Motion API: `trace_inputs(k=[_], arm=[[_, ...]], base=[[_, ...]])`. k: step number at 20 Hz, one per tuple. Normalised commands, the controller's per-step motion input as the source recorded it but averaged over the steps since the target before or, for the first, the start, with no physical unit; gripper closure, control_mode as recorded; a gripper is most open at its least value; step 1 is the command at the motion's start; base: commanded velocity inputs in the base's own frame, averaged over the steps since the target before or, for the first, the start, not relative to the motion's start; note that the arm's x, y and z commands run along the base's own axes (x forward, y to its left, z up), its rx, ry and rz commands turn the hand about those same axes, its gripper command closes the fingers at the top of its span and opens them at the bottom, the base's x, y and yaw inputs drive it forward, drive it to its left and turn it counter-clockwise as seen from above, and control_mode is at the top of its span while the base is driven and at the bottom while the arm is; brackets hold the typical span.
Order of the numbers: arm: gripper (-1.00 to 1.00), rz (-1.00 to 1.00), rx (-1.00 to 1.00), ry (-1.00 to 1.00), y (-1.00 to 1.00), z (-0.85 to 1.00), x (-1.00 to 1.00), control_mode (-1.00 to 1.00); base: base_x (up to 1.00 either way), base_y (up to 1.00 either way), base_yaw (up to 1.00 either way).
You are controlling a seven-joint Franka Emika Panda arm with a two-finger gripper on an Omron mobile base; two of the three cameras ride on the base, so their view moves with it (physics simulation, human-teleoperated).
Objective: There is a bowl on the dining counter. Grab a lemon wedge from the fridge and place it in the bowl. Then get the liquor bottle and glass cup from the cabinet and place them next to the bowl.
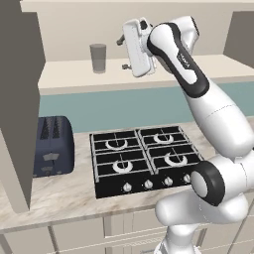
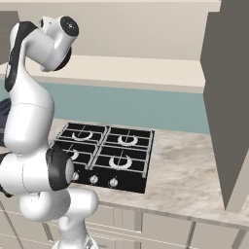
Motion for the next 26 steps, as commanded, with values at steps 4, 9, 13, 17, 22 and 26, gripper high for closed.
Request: trace_inputs(k=[4, 9, 13, 17, 22, 26], arm=[[-1.00, 0.00, 0.00, 0.00, 0.00, 0.00, 0.00, -1.00], [-1.00, 0.00, 0.00, 0.00, 0.00, 0.00, 0.00, -1.00], [-1.00, 0.00, 0.00, 0.00, 0.00, 0.00, 0.00, -1.00], [-1.00, 0.00, 0.00, 0.00, 0.00, 0.00, 0.00, -1.00], [-1.00, 0.00, 0.00, 0.00, 0.00, 0.00, 0.00, -1.00], [-1.00, 0.00, 0.00, 0.00, 0.01, 0.00, 0.03, -1.00]], base=[[0.00, 0.00, 0.00], [0.00, 0.00, 0.00], [0.00, 0.00, 0.00], [0.00, 0.00, 0.00], [0.00, 0.00, 0.00], [0.00, 0.00, 0.00]])
